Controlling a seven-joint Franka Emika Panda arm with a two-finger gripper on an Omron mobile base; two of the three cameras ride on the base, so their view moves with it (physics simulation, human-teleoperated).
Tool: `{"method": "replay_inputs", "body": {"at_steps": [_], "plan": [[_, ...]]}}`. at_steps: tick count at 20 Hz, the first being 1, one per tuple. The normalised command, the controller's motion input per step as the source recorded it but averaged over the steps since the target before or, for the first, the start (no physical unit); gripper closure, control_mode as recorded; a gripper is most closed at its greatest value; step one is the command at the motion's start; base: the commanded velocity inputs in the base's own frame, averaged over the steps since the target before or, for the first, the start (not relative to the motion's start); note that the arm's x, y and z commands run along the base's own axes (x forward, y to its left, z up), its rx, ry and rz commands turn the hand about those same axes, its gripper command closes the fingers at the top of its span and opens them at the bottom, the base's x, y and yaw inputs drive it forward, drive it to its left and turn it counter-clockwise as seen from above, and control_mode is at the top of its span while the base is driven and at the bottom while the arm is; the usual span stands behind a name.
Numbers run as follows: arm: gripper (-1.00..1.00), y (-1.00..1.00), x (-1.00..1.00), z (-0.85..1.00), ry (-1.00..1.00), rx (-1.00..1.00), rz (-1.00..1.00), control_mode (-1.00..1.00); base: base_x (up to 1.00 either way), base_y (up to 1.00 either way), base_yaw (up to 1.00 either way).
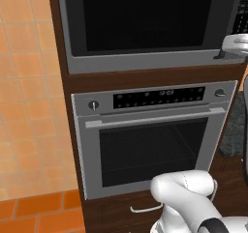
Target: Open the microwave, place the bowl with waffle inside the microwave, then close the microwave door and turn it on.
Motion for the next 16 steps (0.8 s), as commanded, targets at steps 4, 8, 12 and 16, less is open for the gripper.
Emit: {"method": "replay_inputs", "body": {"at_steps": [4, 8, 12, 16], "plan": [[1.00, -0.11, 0.35, 0.09, -0.31, -0.07, 0.06, -1.00, 0.00, 0.00, 0.00], [1.00, -0.06, 0.59, -0.08, -0.32, 0.00, 0.14, -1.00, 0.00, 0.00, 0.00], [1.00, -0.22, 0.33, -0.04, -0.20, 0.01, 0.10, -1.00, 0.00, 0.00, 0.00], [1.00, -0.26, 0.00, -0.02, -0.12, 0.00, 0.00, -1.00, 0.00, 0.00, 0.00]]}}
